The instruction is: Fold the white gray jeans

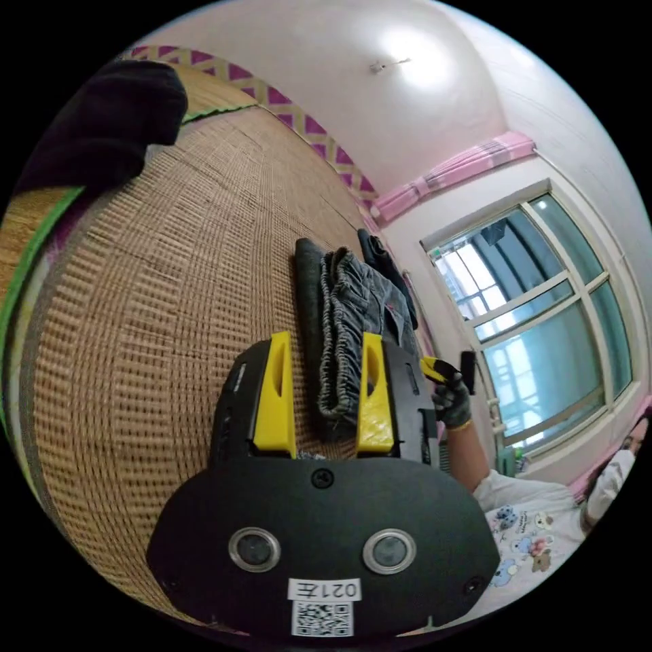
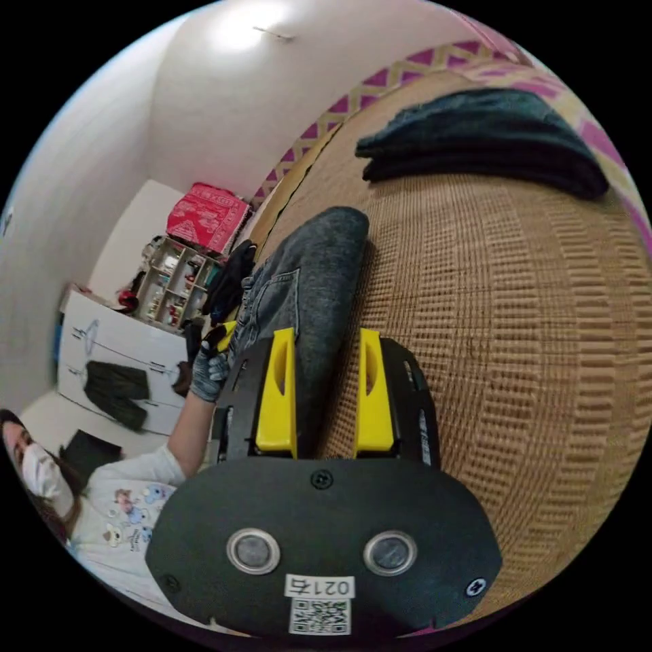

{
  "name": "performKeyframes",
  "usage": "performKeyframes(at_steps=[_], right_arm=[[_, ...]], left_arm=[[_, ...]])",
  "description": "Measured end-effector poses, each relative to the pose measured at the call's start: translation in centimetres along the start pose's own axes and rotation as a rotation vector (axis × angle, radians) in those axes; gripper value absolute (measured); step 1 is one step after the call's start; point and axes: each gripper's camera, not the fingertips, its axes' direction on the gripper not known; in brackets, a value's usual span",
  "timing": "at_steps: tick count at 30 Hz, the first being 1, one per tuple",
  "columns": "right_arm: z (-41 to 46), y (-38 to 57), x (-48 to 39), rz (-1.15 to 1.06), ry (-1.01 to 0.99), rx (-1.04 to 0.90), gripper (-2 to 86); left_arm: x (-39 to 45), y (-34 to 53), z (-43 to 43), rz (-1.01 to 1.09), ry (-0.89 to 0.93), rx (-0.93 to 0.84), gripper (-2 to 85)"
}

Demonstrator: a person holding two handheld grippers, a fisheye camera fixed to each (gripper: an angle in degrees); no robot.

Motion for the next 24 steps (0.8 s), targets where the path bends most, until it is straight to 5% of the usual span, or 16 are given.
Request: performKeyframes(at_steps=[10, 18, 24], right_arm=[[3.2, -6.1, 3.2, 0.019, -0.109, -0.115, 6.0], [-6.9, -10.2, 2.4, -0.093, -0.166, 0.039, 5.7], [-15.1, -18.4, 4.5, -0.07, 0.017, 0.164, 6.0]], left_arm=[[2.5, -4.6, 1.9, 0.064, 0.001, -0.163, 5.7], [13.3, -11.6, 4.0, 0.292, 0.067, -0.132, 5.3], [19.9, -20.9, 13.7, 0.366, 0.08, -0.169, 5.7]])
